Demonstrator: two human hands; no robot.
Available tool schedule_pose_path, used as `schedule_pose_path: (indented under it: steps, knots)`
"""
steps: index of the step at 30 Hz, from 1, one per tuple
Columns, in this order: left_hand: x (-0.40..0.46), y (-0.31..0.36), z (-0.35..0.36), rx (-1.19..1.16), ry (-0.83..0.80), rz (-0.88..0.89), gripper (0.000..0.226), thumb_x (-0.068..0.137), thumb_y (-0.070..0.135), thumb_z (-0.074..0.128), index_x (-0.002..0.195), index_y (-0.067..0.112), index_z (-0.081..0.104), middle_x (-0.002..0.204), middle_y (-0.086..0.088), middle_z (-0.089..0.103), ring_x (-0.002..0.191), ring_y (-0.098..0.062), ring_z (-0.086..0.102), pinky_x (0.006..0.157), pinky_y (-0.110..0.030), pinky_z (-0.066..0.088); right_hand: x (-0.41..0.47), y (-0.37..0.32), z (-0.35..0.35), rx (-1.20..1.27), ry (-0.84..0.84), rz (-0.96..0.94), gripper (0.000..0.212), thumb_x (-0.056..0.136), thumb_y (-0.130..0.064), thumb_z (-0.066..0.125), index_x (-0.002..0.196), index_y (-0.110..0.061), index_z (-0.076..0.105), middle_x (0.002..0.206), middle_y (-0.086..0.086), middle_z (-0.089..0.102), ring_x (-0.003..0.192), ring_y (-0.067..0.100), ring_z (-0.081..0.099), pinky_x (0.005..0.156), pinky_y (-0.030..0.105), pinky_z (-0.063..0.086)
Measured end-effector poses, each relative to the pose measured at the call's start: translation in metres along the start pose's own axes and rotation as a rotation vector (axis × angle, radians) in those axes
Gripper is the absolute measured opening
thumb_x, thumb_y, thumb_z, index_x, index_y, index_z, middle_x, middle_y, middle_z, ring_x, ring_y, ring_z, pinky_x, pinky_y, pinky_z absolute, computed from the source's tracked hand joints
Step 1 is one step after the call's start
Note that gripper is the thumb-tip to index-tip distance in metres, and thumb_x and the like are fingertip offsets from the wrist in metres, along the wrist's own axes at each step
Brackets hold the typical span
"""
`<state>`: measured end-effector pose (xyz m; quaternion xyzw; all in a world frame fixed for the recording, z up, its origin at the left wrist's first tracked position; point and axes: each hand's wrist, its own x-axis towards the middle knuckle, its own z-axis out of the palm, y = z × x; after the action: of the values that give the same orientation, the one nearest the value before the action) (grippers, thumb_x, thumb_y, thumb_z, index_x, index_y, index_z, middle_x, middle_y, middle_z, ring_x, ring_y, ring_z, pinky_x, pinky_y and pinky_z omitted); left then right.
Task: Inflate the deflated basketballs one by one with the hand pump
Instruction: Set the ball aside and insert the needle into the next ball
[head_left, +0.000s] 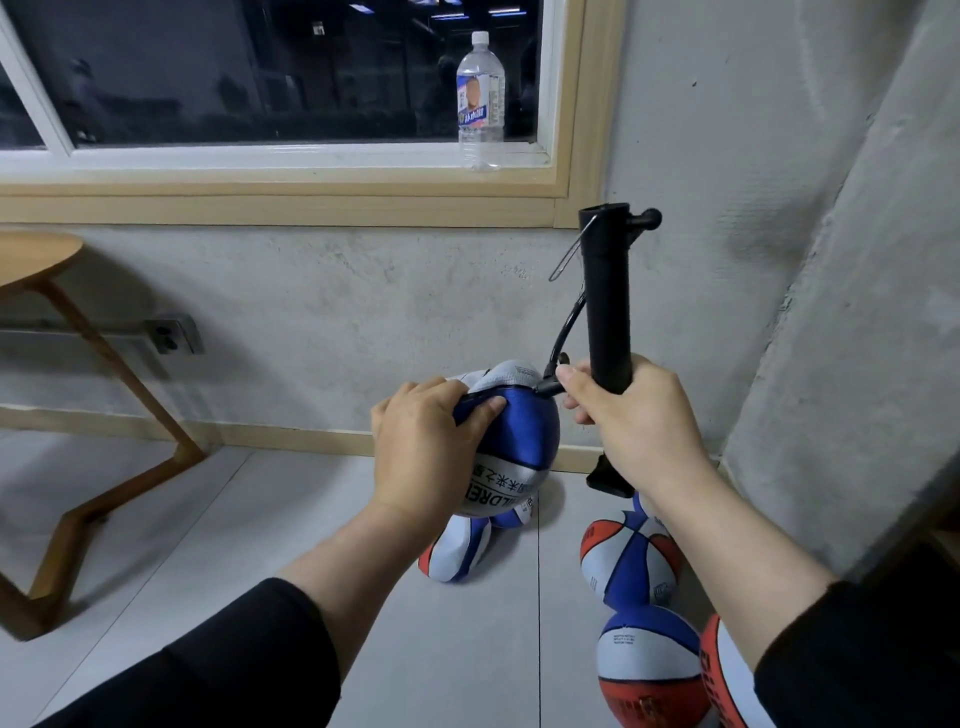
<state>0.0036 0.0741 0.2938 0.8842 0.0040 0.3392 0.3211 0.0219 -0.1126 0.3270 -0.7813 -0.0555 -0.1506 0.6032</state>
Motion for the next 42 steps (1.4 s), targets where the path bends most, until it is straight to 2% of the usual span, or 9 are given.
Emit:
schedule_pose_path:
  steps: [7, 17, 22, 26, 30, 33, 36, 39, 42]
  knots:
    - [-0.006, 0.003, 0.003, 0.009, -0.045, -0.037, 0.057, 0.093, 0.04, 0.074, 0.057, 0.024, 0.033, 0.058, 0.008, 0.041, 0.07, -0.023, 0.044, 0.073, -0.036, 0.031, -0.005, 0.001, 0.013, -0.006, 0.008, -0.003, 0.018, 0.089, -0.026, 0.078, 0.084, -0.011, 0.07, 0.067, 0.003, 0.073, 0.059, 0.008, 0.065, 0.063, 0.019, 0.052]
    - [-0.008, 0.017, 0.003, -0.091, -0.033, -0.042, 0.058, 0.093, 0.037, 0.075, 0.055, 0.024, 0.032, 0.057, 0.006, 0.041, 0.069, -0.022, 0.044, 0.073, -0.038, 0.035, -0.006, 0.006, 0.013, 0.048, -0.006, 0.014, 0.014, 0.092, -0.021, 0.076, 0.09, -0.008, 0.072, 0.068, 0.004, 0.073, 0.061, 0.008, 0.067, 0.059, 0.011, 0.05]
    - [-0.007, 0.009, 0.01, -0.094, -0.156, -0.171, 0.052, 0.092, 0.045, 0.073, 0.061, 0.013, 0.047, 0.06, 0.0, 0.048, 0.068, -0.029, 0.049, 0.069, -0.042, 0.039, -0.002, 0.017, 0.009, 0.028, -0.086, 0.102, 0.017, 0.092, -0.024, 0.076, 0.089, -0.008, 0.072, 0.072, 0.007, 0.074, 0.067, 0.018, 0.069, 0.073, 0.028, 0.058]
    - [-0.011, -0.01, 0.015, -0.117, -0.255, -0.342, 0.051, 0.09, 0.049, 0.075, 0.064, 0.012, 0.051, 0.058, -0.001, 0.049, 0.063, -0.026, 0.045, 0.063, -0.039, 0.038, -0.001, 0.026, 0.004, 0.18, -0.197, 0.266, 0.028, 0.094, -0.03, 0.074, 0.087, -0.003, 0.068, 0.073, 0.007, 0.065, 0.065, 0.017, 0.06, 0.066, 0.026, 0.057]
    - [-0.019, -0.036, 0.017, -0.05, -0.328, -0.373, 0.04, 0.093, 0.051, 0.071, 0.077, 0.015, 0.066, 0.068, -0.003, 0.065, 0.077, -0.03, 0.062, 0.073, -0.039, 0.051, -0.006, 0.033, 0.0, 0.255, -0.251, 0.419, 0.028, 0.095, -0.035, 0.072, 0.092, -0.011, 0.059, 0.067, 0.003, 0.053, 0.053, 0.016, 0.05, 0.074, 0.04, 0.052]
    - [-0.028, -0.05, 0.015, -0.047, -0.403, -0.344, 0.036, 0.096, 0.052, 0.062, 0.093, 0.018, 0.074, 0.083, -0.003, 0.073, 0.087, -0.029, 0.067, 0.083, -0.043, 0.055, -0.018, 0.039, -0.004, 0.282, -0.238, 0.509, 0.027, 0.098, -0.034, 0.07, 0.099, -0.011, 0.056, 0.067, 0.003, 0.049, 0.052, 0.014, 0.045, 0.065, 0.037, 0.051]
    - [-0.037, -0.06, 0.014, -0.012, -0.499, -0.341, 0.029, 0.102, 0.038, 0.06, 0.103, 0.012, 0.073, 0.096, -0.006, 0.072, 0.095, -0.029, 0.065, 0.086, -0.041, 0.052, -0.032, 0.043, -0.009, 0.236, -0.215, 0.58, 0.026, 0.1, -0.032, 0.066, 0.107, -0.01, 0.055, 0.069, 0.005, 0.05, 0.052, 0.016, 0.045, 0.055, 0.033, 0.049]
    - [-0.048, -0.069, 0.019, 0.051, -0.57, -0.328, 0.032, 0.103, 0.035, 0.06, 0.097, 0.005, 0.07, 0.098, -0.009, 0.067, 0.094, -0.032, 0.063, 0.083, -0.04, 0.05, -0.05, 0.046, -0.013, 0.195, -0.215, 0.628, 0.023, 0.102, -0.034, 0.063, 0.102, -0.012, 0.054, 0.072, 0.006, 0.052, 0.056, 0.02, 0.048, 0.055, 0.032, 0.045]
    - [-0.067, -0.071, 0.028, 0.135, -0.652, -0.338, 0.028, 0.103, 0.036, 0.06, 0.086, 0.014, 0.063, 0.087, -0.003, 0.058, 0.084, -0.026, 0.054, 0.074, -0.035, 0.042, -0.074, 0.054, -0.016, 0.1, -0.302, 0.604, 0.02, 0.102, -0.033, 0.062, 0.093, -0.017, 0.056, 0.079, 0.005, 0.053, 0.065, 0.017, 0.053, 0.059, 0.031, 0.049]
